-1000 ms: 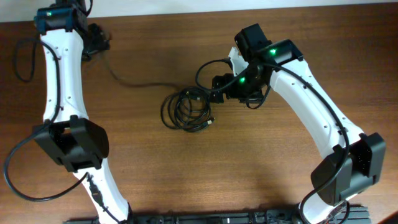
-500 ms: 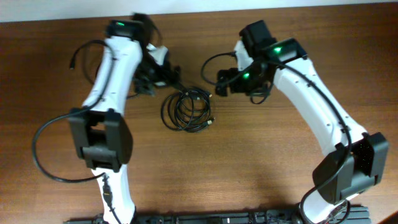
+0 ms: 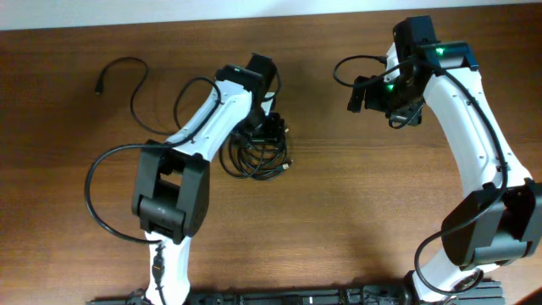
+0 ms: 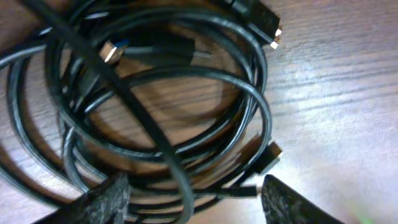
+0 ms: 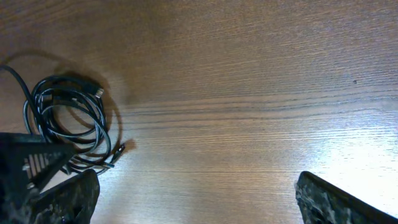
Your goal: Untangle cables
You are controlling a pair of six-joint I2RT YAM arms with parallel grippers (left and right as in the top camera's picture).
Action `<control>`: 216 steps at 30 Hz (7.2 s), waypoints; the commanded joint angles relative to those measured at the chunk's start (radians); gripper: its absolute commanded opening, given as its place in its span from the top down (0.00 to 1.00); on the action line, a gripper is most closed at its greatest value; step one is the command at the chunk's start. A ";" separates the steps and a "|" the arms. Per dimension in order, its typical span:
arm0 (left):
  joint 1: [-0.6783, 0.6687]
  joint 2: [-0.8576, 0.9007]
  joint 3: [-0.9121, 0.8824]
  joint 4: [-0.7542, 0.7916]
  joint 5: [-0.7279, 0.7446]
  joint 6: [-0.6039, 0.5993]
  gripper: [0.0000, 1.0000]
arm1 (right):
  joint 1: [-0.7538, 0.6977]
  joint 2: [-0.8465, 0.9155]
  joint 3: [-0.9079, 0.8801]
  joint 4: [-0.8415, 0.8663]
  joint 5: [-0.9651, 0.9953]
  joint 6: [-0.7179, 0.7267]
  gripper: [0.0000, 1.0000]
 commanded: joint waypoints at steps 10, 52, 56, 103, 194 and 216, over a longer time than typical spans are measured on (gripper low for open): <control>-0.006 -0.022 -0.040 0.053 -0.071 -0.019 0.81 | -0.001 -0.001 -0.002 0.002 0.010 -0.007 0.02; 0.534 -0.152 0.959 0.211 -0.652 0.114 1.00 | -0.001 -0.001 -0.002 0.002 0.010 -0.007 0.01; 0.644 -0.071 0.925 0.237 -0.653 0.114 1.00 | -0.001 -0.001 -0.002 0.002 0.010 -0.007 0.02; 0.918 0.397 0.911 -0.043 -0.346 0.157 0.46 | -0.001 -0.001 -0.002 0.002 0.010 -0.007 0.02; 0.442 0.343 0.998 -0.454 0.015 0.194 0.01 | -0.001 -0.001 -0.002 0.002 0.010 -0.007 0.02; 0.324 0.348 0.729 -0.494 -0.010 0.195 0.01 | -0.159 -0.001 -0.002 -0.120 0.386 -0.224 0.01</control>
